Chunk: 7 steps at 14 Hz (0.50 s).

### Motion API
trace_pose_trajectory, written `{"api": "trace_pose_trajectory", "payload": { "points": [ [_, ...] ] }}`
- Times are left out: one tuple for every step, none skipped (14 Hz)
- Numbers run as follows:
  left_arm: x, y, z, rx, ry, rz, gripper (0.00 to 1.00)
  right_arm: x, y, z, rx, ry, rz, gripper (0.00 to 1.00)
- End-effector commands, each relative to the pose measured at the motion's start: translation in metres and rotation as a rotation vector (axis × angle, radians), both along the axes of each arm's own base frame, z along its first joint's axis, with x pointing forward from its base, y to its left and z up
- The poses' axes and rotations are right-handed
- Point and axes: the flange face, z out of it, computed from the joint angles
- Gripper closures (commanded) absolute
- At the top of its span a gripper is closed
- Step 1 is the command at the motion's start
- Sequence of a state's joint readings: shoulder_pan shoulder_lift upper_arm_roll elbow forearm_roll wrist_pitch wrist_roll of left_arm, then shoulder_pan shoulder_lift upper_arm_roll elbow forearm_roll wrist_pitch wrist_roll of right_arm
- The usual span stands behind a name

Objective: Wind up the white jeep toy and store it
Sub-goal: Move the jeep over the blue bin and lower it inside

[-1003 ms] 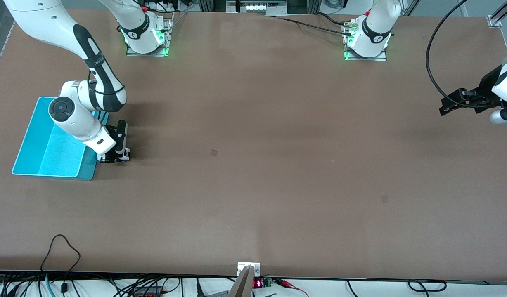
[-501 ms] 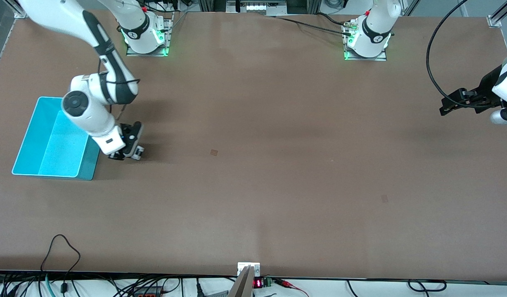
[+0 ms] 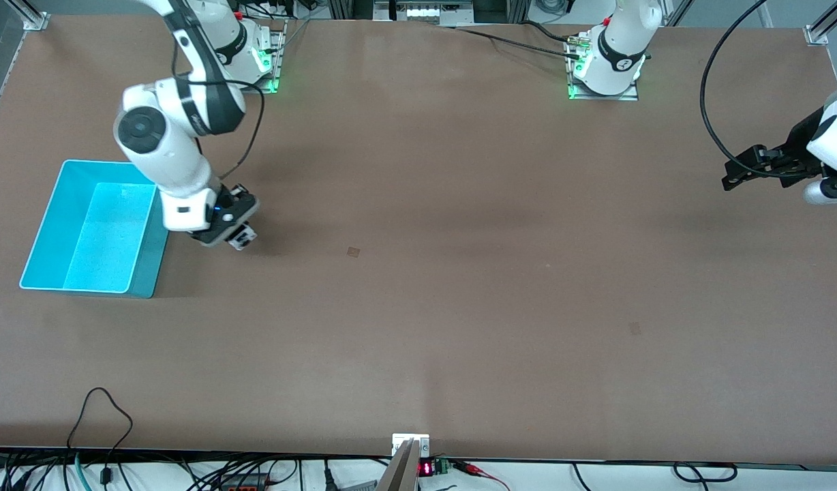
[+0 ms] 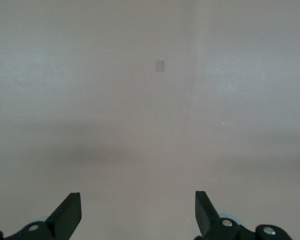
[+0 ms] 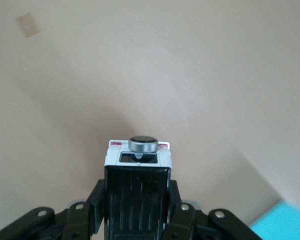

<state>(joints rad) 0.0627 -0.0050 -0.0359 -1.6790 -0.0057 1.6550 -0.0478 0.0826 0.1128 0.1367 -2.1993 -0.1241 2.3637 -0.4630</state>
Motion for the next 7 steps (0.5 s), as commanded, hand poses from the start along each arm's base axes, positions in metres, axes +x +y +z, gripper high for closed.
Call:
{"api": "trace_pose_trajectory", "payload": {
  "points": [
    [-0.005, -0.002, 0.008, -0.008, 0.001, -0.002, 0.00, -0.003, -0.041, 0.023, -0.010, 0.011, -0.197, 1.00],
    [-0.005, -0.002, 0.008, -0.008, 0.001, -0.002, 0.00, -0.003, -0.056, 0.029, -0.012, 0.006, -0.253, 1.00],
    [-0.005, -0.002, 0.008, -0.008, 0.001, -0.002, 0.00, -0.002, -0.077, 0.032, -0.015, 0.011, -0.314, 1.00],
    [-0.005, -0.002, 0.008, -0.008, 0.001, -0.002, 0.00, -0.002, -0.100, 0.032, -0.019, 0.019, -0.367, 1.00],
    [-0.005, -0.002, 0.008, -0.008, 0.001, -0.002, 0.00, -0.002, -0.118, 0.032, -0.020, 0.020, -0.410, 1.00],
    [-0.005, -0.003, 0.008, -0.009, 0.001, -0.002, 0.00, -0.003, -0.150, 0.030, -0.025, 0.024, -0.468, 1.00],
    [-0.005, -0.003, 0.008, -0.011, 0.001, -0.002, 0.00, -0.004, -0.165, 0.027, -0.029, 0.027, -0.496, 1.00]
  ]
}}
